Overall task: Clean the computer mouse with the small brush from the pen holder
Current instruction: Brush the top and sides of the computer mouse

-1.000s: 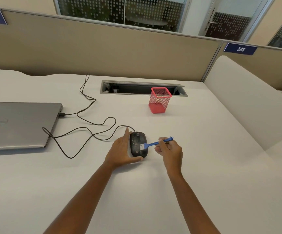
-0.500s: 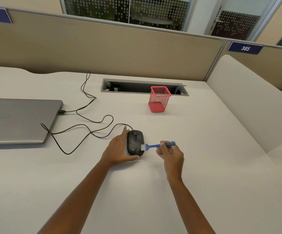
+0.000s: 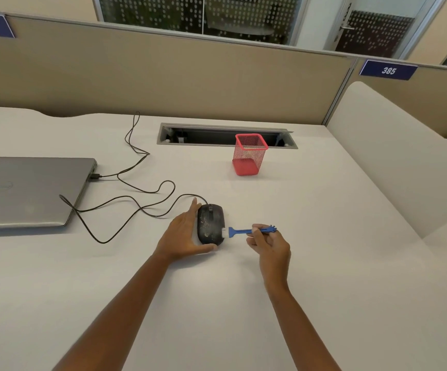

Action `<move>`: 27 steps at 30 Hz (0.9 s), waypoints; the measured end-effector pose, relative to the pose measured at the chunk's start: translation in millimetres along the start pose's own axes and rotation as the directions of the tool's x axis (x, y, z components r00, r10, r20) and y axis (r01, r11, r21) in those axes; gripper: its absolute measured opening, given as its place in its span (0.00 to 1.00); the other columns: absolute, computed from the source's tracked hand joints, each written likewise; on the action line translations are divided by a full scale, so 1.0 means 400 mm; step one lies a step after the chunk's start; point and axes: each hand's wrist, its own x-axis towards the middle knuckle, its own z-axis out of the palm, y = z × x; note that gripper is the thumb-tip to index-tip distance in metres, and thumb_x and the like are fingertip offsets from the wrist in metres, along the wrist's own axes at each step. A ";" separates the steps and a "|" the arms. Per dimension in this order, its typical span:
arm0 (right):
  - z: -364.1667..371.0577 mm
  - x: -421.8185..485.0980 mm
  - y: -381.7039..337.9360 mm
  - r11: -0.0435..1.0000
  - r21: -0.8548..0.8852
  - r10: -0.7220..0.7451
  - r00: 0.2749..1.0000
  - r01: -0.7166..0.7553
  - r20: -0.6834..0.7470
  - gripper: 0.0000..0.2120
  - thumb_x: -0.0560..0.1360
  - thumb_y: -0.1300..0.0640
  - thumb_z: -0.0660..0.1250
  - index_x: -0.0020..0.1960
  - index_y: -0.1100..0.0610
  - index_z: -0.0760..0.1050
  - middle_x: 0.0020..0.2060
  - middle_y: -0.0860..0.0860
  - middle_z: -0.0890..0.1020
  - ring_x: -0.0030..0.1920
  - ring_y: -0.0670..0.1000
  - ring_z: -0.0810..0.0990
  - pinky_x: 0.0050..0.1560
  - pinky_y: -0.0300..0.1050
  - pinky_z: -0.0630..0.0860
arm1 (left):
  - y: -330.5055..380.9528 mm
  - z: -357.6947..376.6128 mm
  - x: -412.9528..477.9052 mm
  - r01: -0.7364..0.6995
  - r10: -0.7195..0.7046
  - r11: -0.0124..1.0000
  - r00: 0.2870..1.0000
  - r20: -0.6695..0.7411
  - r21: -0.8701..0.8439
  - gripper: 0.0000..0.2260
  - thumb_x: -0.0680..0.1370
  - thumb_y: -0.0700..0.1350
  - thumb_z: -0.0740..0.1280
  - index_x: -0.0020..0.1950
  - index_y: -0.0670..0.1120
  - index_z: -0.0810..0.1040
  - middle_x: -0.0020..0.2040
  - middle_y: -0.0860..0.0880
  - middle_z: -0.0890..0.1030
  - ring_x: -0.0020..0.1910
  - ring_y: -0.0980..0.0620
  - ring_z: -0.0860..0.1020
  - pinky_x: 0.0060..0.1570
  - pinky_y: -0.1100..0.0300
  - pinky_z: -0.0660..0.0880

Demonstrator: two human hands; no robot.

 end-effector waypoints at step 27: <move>0.043 -0.043 -0.035 0.529 -0.484 -0.539 0.716 0.697 0.443 0.09 0.68 0.72 0.68 0.45 0.64 0.81 0.40 0.58 0.86 0.40 0.56 0.83 0.47 0.38 0.73 | 0.002 -0.006 -0.004 0.012 -0.012 1.000 1.000 0.025 -0.005 0.54 0.56 0.70 0.64 0.74 0.47 0.46 0.71 0.48 0.66 0.67 0.47 0.67 0.63 0.58 0.63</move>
